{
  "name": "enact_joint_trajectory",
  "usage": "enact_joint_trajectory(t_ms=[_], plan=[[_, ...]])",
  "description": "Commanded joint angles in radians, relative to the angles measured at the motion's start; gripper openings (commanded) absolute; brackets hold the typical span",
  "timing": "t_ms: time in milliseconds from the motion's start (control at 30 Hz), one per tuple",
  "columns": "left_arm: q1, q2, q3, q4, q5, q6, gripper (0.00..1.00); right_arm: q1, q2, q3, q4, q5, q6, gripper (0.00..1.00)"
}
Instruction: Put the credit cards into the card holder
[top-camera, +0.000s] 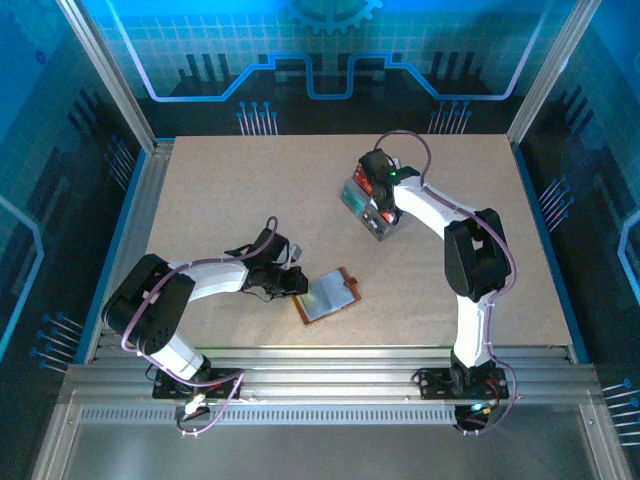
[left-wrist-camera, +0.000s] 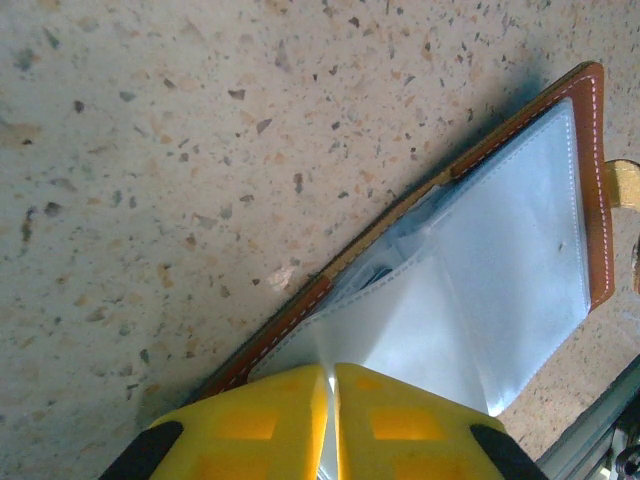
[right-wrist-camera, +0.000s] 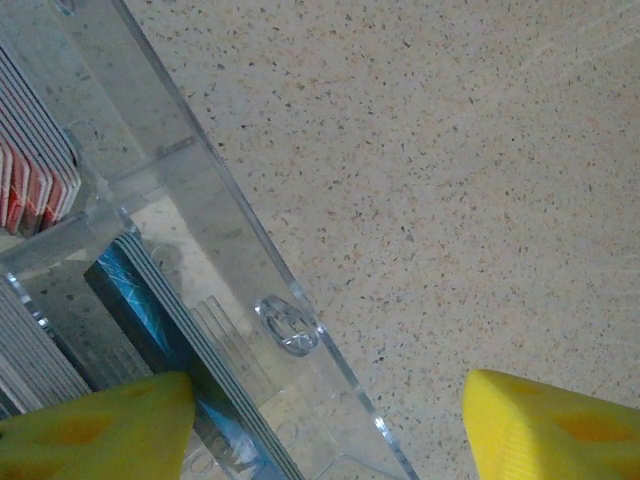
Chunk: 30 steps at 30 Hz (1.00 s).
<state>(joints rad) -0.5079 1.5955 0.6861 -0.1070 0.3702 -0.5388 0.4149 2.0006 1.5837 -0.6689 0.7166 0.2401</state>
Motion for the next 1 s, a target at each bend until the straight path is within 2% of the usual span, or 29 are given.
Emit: enact_joint_trajectory(t_ms=[0, 433, 967], plan=[[-0.016, 0.055, -0.018, -0.079, -0.062, 0.031, 0.14, -0.029, 0.003, 0.007, 0.005, 0.014, -0.013, 0.71], [-0.017, 0.063, -0.016, -0.077, -0.059, 0.030, 0.14, -0.043, -0.042, 0.019, -0.005, 0.044, -0.034, 0.49], [-0.017, 0.066, -0.016, -0.076, -0.054, 0.030, 0.14, -0.043, -0.055, 0.036, -0.018, 0.037, -0.059, 0.31]])
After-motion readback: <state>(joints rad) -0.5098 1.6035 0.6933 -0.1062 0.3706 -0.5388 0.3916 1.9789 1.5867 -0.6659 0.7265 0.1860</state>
